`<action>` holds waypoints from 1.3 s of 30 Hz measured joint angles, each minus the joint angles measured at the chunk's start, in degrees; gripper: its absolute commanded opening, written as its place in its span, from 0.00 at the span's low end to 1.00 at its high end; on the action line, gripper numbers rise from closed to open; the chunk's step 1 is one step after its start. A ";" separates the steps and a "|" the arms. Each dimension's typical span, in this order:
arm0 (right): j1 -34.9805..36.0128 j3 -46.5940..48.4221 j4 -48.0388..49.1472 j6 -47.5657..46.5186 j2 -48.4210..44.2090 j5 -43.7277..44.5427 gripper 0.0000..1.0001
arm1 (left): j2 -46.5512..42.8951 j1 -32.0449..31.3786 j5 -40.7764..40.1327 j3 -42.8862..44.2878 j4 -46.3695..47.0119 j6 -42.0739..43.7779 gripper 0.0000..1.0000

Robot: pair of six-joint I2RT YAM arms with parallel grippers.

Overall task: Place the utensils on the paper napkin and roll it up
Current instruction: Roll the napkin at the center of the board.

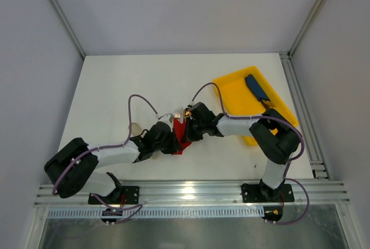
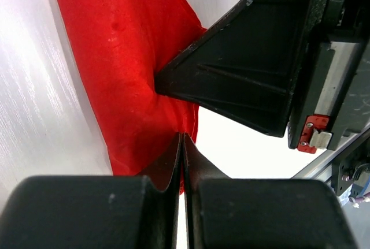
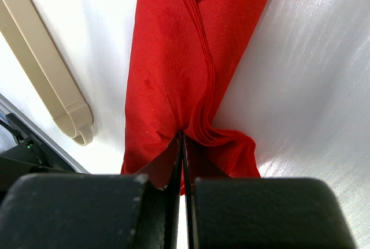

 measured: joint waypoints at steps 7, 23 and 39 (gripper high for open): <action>0.00 0.26 -0.68 -0.04 0.00 0.02 0.04 | -0.11 -0.94 -0.57 -1.84 1.38 -1.33 0.00; 0.28 0.98 -8.48 -4.42 -3.06 3.08 0.14 | -0.98 -1.70 -2.56 -2.99 1.31 -3.72 0.00; 0.26 4.57 -17.51 -10.67 -4.44 7.61 0.18 | -0.81 -1.77 -2.82 -2.99 1.27 -4.09 0.00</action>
